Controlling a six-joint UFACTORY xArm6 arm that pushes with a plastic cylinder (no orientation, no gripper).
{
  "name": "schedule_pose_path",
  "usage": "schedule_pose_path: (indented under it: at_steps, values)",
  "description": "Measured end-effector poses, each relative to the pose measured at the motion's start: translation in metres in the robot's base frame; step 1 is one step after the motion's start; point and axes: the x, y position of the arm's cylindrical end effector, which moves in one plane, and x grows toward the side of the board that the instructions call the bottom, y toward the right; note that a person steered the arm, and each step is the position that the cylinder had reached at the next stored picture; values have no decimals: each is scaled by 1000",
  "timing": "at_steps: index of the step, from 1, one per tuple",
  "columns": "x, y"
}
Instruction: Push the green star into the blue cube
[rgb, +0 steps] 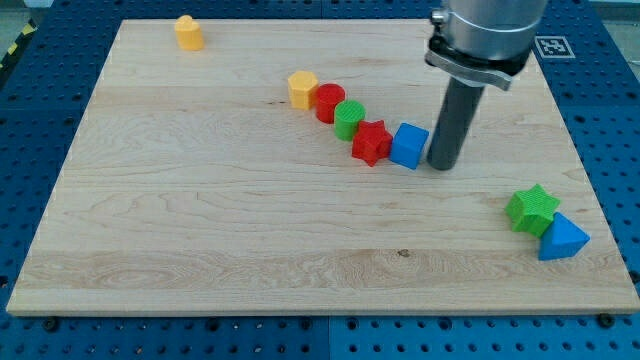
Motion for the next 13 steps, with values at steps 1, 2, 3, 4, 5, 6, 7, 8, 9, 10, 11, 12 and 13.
schedule_pose_path:
  at_steps: [1,2,3,4,5,6,7,8,9,10,11,12,13]
  values:
    - [35,4]
    - [60,13]
    - [70,45]
    - [79,68]
    - [105,69]
    - [125,76]
    - [110,85]
    - [68,83]
    - [42,69]
    - [32,64]
    - [32,64]
    - [-28,64]
    - [-62,115]
